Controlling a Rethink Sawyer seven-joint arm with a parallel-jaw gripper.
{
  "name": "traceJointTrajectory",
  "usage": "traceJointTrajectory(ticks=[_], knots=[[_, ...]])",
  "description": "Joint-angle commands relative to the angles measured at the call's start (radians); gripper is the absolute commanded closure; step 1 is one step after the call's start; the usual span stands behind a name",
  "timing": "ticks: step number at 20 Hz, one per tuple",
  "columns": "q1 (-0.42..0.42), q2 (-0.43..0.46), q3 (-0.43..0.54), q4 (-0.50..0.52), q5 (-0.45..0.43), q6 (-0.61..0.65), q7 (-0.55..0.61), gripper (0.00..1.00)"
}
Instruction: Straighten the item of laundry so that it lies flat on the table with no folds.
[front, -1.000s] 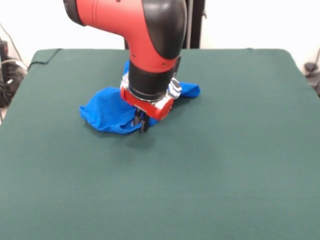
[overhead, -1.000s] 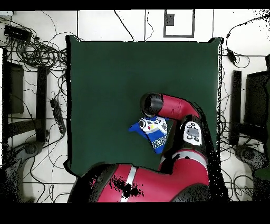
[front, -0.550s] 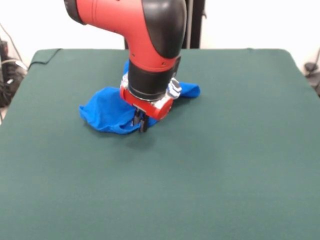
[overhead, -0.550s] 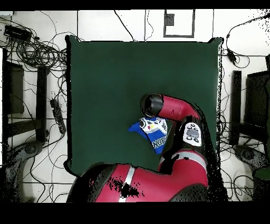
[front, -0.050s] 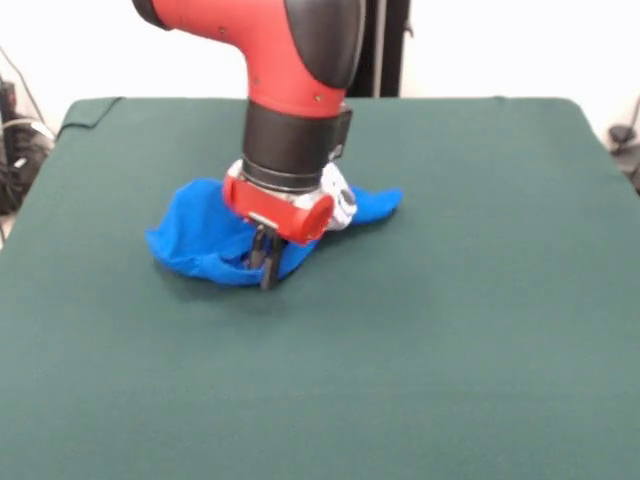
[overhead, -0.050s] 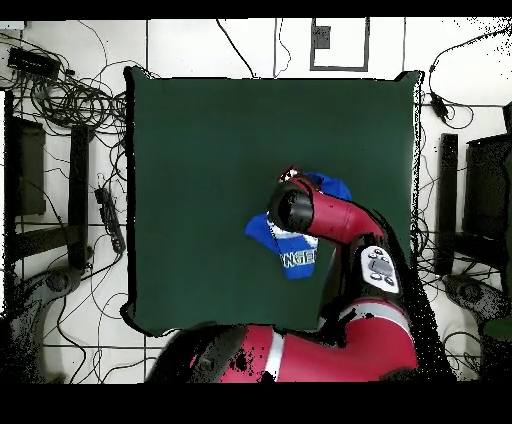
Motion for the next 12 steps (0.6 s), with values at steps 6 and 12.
traceJointTrajectory(ticks=[6, 12], knots=[[-0.154, -0.035, 0.330, 0.133, -0.070, -0.269, 0.213, 1.00], [-0.349, 0.016, 0.605, 0.188, -0.208, -0.325, 0.234, 1.00]])
